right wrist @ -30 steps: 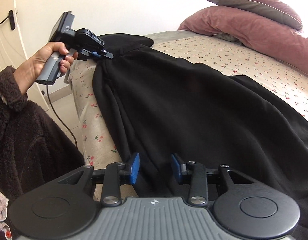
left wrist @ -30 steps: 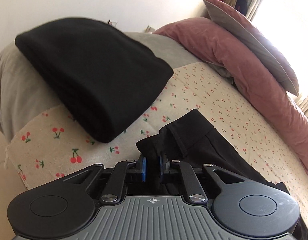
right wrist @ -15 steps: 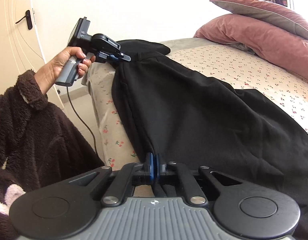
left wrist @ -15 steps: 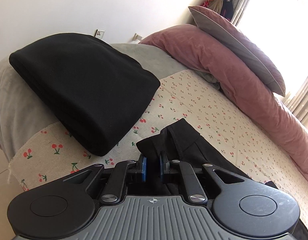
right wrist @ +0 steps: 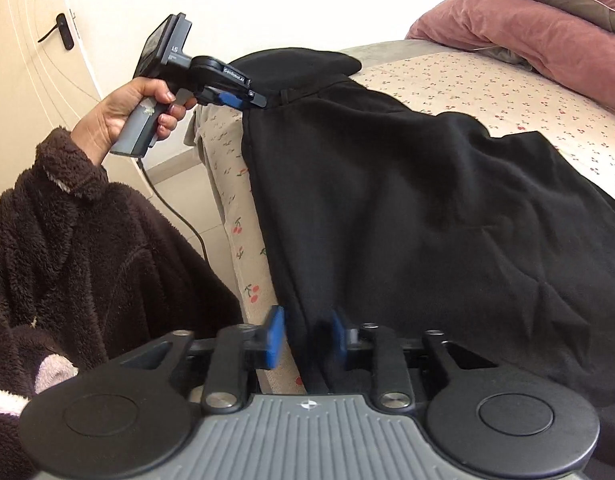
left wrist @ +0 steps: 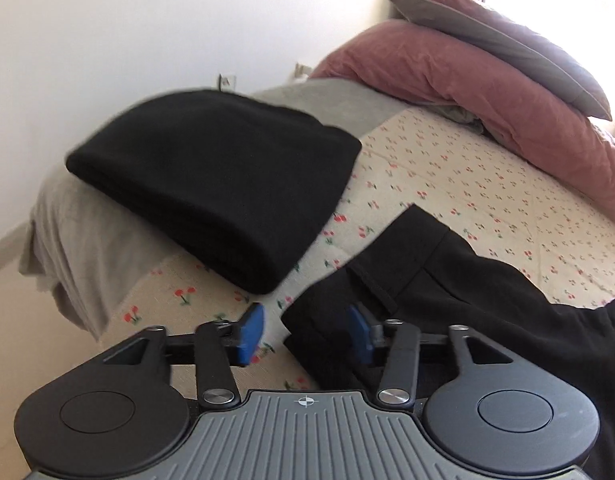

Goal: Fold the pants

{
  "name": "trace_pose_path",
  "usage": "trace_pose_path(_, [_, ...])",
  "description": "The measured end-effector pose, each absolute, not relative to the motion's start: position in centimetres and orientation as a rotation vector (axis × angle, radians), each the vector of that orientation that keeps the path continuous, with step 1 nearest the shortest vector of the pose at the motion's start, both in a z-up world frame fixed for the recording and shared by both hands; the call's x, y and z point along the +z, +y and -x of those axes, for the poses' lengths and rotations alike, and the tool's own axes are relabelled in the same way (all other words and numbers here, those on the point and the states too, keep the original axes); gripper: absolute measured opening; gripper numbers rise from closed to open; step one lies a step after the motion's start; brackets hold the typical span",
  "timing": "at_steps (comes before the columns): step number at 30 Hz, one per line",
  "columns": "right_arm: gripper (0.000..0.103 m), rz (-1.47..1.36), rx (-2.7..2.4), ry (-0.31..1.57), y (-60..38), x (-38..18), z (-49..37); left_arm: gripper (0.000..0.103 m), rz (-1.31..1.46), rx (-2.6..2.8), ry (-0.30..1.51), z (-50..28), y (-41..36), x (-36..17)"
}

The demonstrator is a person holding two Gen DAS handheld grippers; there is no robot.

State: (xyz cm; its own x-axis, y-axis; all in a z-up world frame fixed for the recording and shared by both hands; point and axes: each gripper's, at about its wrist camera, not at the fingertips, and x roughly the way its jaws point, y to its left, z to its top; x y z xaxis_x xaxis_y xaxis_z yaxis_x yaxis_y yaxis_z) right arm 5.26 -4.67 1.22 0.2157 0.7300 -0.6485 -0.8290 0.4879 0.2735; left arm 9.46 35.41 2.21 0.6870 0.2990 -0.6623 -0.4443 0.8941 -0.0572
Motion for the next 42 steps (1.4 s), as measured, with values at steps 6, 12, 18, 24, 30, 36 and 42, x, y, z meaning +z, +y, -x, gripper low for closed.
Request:
trace_pose_path(6, [0.045,0.033,0.920,0.786,-7.9,3.2,-9.3,0.068,0.094,0.309,0.613,-11.0,31.6,5.2])
trace_pose_path(12, [0.047,-0.062,0.758,0.766,-8.7,3.5,-16.0,0.068,-0.014,0.027,0.680,-17.2,26.5,3.7])
trace_pose_path(18, [0.047,-0.118,0.672,0.765,-7.6,2.7,-21.8,0.068,-0.153,-0.120,0.635,-21.9,24.0,0.6])
trace_pose_path(24, [0.047,-0.138,0.634,0.775,-4.6,1.3,-27.2,0.068,-0.160,-0.056,0.674,-25.2,25.3,-2.7])
trace_pose_path(30, [0.004,-0.160,0.671,0.822,-2.2,-1.2,-29.2,0.070,-0.061,-0.013,0.652,-25.2,27.7,-3.8])
trace_pose_path(36, [0.001,-0.183,0.582,0.705,-2.2,-1.1,-28.5,0.061,0.059,0.185,0.620,-24.9,30.9,-3.5])
trace_pose_path(42, [0.000,-0.109,0.447,0.726,-1.3,-2.4,-30.2,0.065,-0.051,0.300,0.627,-24.9,29.6,-3.2])
